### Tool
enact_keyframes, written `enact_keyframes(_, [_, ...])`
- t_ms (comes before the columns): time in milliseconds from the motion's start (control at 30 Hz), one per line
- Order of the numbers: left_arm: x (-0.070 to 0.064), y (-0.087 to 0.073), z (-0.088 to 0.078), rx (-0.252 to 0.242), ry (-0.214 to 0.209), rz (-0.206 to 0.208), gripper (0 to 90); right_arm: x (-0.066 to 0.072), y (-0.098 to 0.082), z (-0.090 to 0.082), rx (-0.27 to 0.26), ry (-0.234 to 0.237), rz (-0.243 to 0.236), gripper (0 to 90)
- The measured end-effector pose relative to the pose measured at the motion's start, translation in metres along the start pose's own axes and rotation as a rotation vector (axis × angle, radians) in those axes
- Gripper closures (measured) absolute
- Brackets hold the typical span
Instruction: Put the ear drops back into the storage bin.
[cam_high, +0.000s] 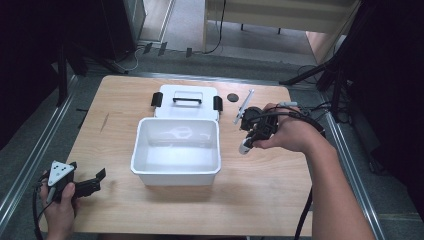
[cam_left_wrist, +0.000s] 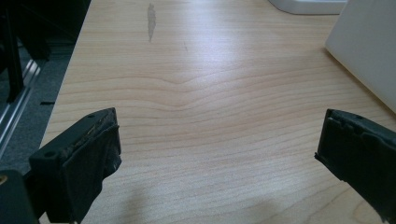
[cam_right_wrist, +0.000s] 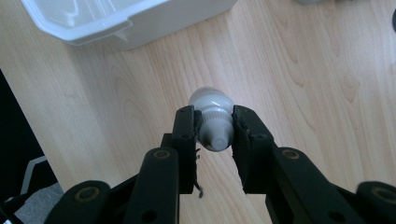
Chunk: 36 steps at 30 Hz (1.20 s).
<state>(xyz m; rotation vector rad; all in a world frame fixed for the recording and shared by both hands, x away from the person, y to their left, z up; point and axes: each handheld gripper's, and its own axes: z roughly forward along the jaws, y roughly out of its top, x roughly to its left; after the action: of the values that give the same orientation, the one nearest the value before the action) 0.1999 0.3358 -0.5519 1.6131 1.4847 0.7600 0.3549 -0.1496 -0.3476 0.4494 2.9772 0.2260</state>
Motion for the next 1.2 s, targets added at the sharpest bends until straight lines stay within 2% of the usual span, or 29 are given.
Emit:
enact_keyframes(433, [0.0,0.0,0.0,0.007,-0.001,0.007,0.2,0.007,0.026,-0.022,-0.018,-0.021,-0.061,72.5])
enact_keyframes(700, [0.0,0.0,0.0,0.006,0.0,0.008,0.2,0.02,0.052,-0.037,-0.036,-0.035,-0.131,72.5])
enact_keyframes(967, [0.0,0.0,0.0,0.005,-0.002,0.005,0.2,0.026,0.072,-0.039,-0.043,-0.037,-0.164,72.5])
enact_keyframes(1200, [0.0,0.0,0.0,0.007,-0.003,0.007,0.2,0.031,0.087,-0.033,-0.045,-0.01,-0.188,72.5])
